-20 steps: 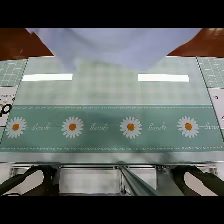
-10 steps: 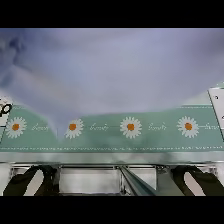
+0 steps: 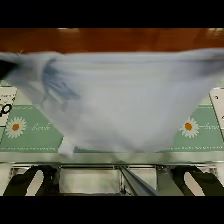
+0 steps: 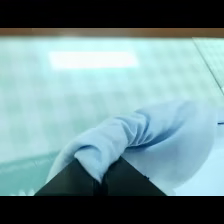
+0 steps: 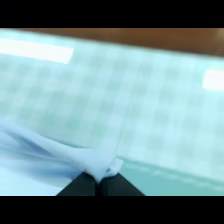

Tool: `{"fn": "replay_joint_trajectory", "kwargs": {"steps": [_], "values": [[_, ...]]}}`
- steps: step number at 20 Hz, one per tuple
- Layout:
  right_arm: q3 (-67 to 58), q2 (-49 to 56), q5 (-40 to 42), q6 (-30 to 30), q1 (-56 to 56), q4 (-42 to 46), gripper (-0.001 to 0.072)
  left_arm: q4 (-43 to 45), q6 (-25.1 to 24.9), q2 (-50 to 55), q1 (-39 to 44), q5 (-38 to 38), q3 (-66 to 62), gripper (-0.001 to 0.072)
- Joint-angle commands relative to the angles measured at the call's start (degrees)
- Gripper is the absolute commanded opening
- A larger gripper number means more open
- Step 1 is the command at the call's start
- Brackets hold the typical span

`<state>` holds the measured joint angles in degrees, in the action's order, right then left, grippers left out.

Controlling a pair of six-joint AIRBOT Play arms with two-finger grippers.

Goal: Fold the shirts.

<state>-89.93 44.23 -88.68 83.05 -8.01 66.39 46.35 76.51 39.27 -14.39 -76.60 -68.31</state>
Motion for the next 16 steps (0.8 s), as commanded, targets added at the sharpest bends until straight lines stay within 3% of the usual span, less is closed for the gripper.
{"fn": "replay_joint_trajectory", "kwargs": {"steps": [1, 6, 10, 11, 12, 13, 14, 16], "values": [[17.4, 2.9, 8.2, -0.8, 0.0, -0.9, 0.0022, -6.1, -4.5, 6.8, 5.4, 10.8, 17.5, 0.0019], [20.2, 21.0, 19.5, -1.0, 0.0, -2.0, 0.0022, -6.6, -6.4, 31.9, 16.1, 21.8, 12.0, 0.0019], [16.0, 37.2, 24.5, -0.7, 0.0, -9.5, 0.0023, -11.5, -6.4, 50.1, 16.8, 21.5, -3.2, 0.0020], [15.3, 40.3, 25.5, -0.6, 0.0, -12.0, 0.0067, -12.3, -6.4, 53.1, 16.8, 19.9, -6.4, 0.0048], [14.6, 42.7, 26.1, 0.0, -0.1, -13.9, 0.0306, -12.2, -6.4, 55.8, 16.8, 17.0, -9.9, 0.0309], [13.5, 44.3, 25.5, 0.1, -0.5, -14.6, 0.0414, -11.1, -6.2, 57.7, 16.3, 12.6, -13.0, 0.0506], [11.8, 45.1, 23.1, 0.2, -1.6, -14.6, 0.0415, -6.8, -5.5, 59.2, 15.1, 6.9, -16.9, 0.0510], [8.7, 44.6, 15.8, 0.1, -6.1, -13.6, 0.0413, 7.4, 0.5, 59.5, 11.0, -3.7, -22.6, 0.0509]]}}
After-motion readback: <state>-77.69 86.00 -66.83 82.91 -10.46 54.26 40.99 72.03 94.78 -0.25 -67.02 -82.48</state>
